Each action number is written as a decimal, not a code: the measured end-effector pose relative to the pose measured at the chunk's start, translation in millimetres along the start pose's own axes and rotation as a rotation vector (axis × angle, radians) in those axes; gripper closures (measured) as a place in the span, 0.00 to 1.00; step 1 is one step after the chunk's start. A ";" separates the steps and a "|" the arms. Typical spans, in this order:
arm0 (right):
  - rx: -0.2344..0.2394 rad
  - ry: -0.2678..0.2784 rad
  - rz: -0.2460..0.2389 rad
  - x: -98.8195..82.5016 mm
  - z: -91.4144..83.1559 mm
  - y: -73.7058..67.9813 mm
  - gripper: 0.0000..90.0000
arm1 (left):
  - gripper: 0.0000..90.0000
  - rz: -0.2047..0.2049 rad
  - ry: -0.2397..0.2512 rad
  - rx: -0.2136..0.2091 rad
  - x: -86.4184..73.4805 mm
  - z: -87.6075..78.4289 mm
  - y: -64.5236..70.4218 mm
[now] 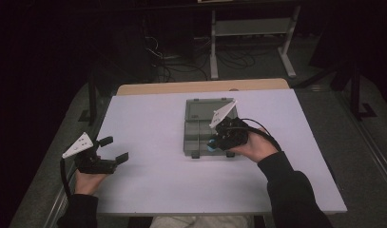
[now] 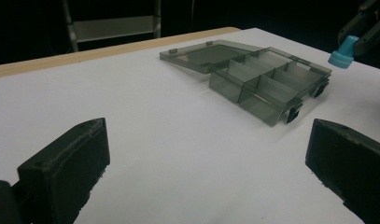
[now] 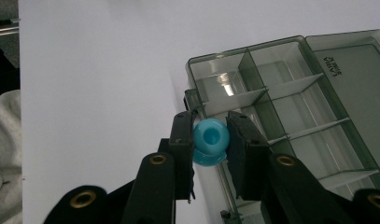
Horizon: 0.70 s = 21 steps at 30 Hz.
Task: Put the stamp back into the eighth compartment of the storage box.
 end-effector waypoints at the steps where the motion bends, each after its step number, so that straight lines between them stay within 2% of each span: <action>1: -0.001 0.001 -0.002 -0.1 -0.3 0.5 0.79 | 0.00 0.001 -0.002 0.000 -0.2 0.1 0.0; 21: -0.039 -0.026 0.065 -20.7 -2.3 25.0 0.79 | 0.00 -0.003 0.002 -0.001 0.1 0.2 -0.3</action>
Point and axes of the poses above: each handheld gripper's, and its own axes: z roughly forward along the jaws, x roughly out of its top, y roughly to its right, the point moved 10 cm from there along z, roughly forward along the jaws, and after that the axes turned 9 degrees about -z, right-handed, at the moved point
